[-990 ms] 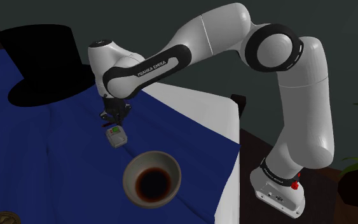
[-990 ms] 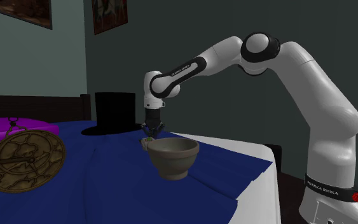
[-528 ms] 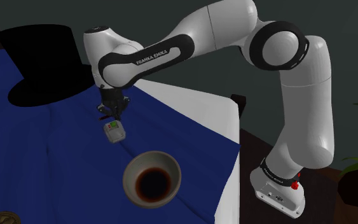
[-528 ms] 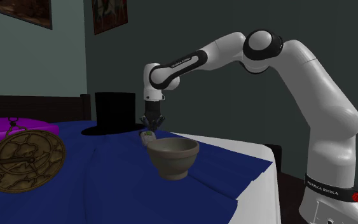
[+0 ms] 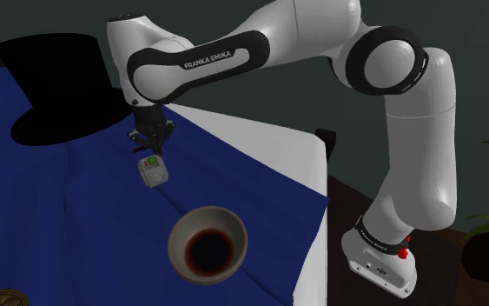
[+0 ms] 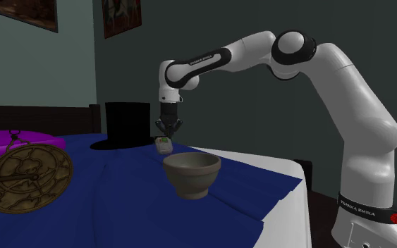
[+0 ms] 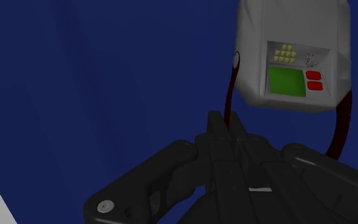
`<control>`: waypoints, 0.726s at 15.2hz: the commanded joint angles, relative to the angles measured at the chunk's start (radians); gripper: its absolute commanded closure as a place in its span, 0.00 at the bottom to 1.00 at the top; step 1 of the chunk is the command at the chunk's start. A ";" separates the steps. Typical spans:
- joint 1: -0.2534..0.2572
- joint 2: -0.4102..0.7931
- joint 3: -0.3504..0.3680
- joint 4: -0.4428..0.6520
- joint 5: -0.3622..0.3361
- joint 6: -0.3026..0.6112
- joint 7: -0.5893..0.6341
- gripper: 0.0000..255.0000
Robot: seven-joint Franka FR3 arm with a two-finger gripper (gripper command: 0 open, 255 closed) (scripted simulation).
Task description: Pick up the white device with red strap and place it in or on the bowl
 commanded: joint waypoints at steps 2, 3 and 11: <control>-0.001 -0.012 0.003 0.026 0.006 -0.037 -0.005 1.00; 0.000 -0.013 0.003 0.037 0.007 -0.049 -0.006 1.00; 0.009 -0.017 0.007 0.133 0.011 -0.147 -0.014 1.00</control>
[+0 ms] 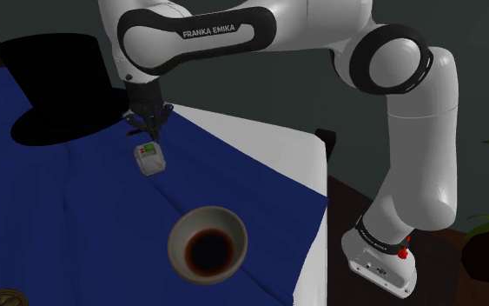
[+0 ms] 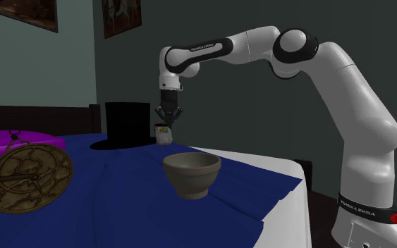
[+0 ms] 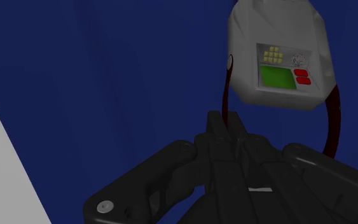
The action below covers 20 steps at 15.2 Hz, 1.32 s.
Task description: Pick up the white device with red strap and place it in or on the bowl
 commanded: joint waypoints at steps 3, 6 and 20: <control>-0.013 -0.123 0.023 -0.168 0.036 0.049 0.028 1.00; -0.020 -0.233 0.043 -0.317 0.075 0.095 0.050 1.00; 0.053 -0.671 0.125 -0.792 0.286 0.179 0.142 1.00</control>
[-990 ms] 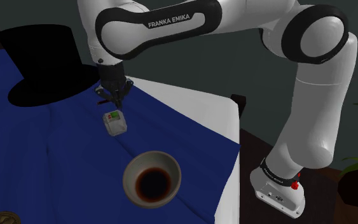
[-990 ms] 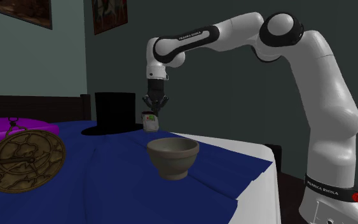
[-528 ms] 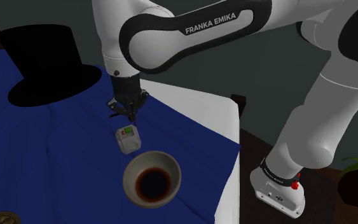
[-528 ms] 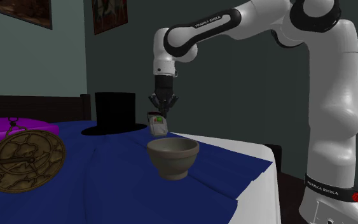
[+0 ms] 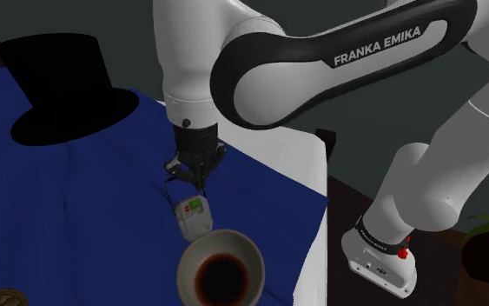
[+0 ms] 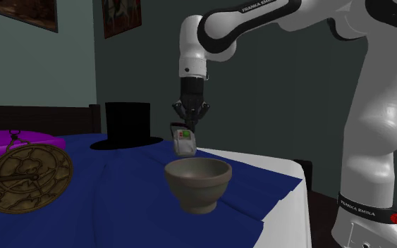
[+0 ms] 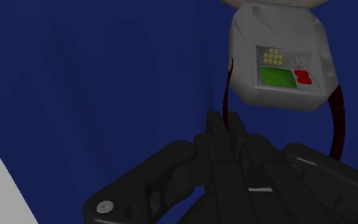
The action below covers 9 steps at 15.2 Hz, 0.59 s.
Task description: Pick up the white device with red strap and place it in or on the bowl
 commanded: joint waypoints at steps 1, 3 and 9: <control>0.024 -0.060 0.012 -0.064 0.041 -0.005 0.010 1.00; 0.039 -0.087 0.018 -0.099 0.057 0.007 0.022 1.00; 0.052 -0.062 0.018 -0.161 0.047 0.090 0.032 1.00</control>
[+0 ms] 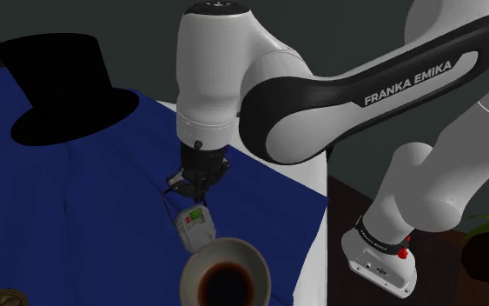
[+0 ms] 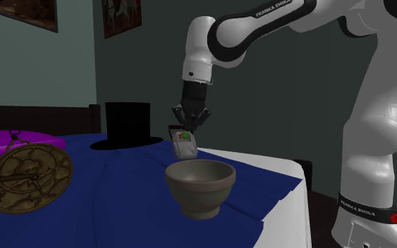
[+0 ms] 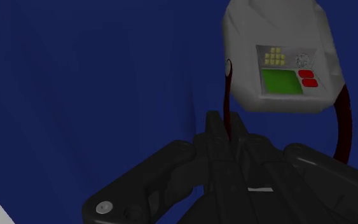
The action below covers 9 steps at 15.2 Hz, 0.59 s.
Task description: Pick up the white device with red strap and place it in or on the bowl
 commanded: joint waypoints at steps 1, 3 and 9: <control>0.013 0.015 0.007 -0.033 0.026 -0.077 0.003 1.00; 0.016 0.025 0.009 -0.051 0.022 -0.050 0.007 1.00; 0.015 0.045 0.016 -0.081 0.014 -0.002 0.015 1.00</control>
